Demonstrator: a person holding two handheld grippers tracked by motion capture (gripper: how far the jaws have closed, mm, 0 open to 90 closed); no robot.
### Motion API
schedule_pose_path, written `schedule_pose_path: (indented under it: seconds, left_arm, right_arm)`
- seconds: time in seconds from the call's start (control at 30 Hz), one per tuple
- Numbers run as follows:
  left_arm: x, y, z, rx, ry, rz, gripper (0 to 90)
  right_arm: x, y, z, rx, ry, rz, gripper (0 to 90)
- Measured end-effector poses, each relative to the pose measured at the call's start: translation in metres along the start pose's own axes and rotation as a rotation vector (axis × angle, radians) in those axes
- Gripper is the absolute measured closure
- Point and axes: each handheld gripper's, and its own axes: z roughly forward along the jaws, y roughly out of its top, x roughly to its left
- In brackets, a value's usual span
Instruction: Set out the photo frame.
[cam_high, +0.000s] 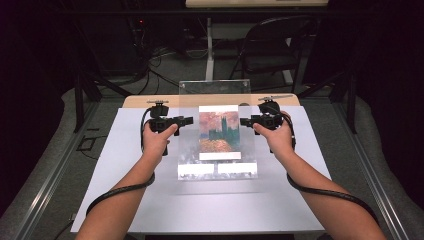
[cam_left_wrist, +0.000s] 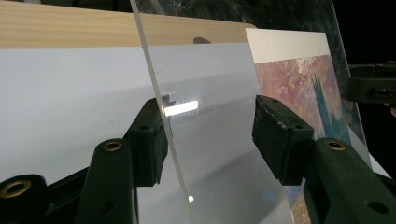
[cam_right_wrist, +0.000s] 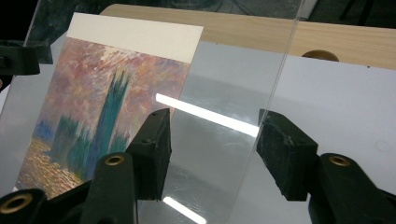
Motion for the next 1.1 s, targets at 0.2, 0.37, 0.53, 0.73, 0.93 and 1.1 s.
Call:
schedule_pose_path:
  seconds: [0.2, 0.37, 0.53, 0.73, 0.93, 1.1]
  left_arm:
    - [-0.008, -0.002, -0.013, -0.012, -0.018, 0.029, 49.9]
    - [-0.018, -0.005, -0.025, -0.024, -0.022, 0.053, 52.3]
    - [-0.027, -0.009, -0.038, -0.022, -0.023, 0.087, 54.8]
    - [-0.039, -0.017, -0.055, -0.034, -0.035, 0.134, 57.9]
    - [-0.053, -0.031, -0.073, -0.056, -0.036, 0.178, 60.7]
    - [-0.061, -0.044, -0.086, -0.07, -0.053, 0.22, 62.7]
  right_arm:
    - [0.008, -0.003, -0.017, -0.02, -0.01, -0.028, 50.2]
    - [0.013, -0.007, -0.031, -0.032, -0.005, -0.05, 53.4]
    - [0.021, -0.01, -0.046, -0.036, -0.009, -0.104, 56.3]
    - [0.03, -0.018, -0.065, -0.049, -0.013, -0.138, 61.0]
    - [0.041, -0.03, -0.085, -0.073, -0.006, -0.171, 65.6]
    - [0.045, -0.043, -0.1, -0.093, 0.031, -0.192, 68.4]
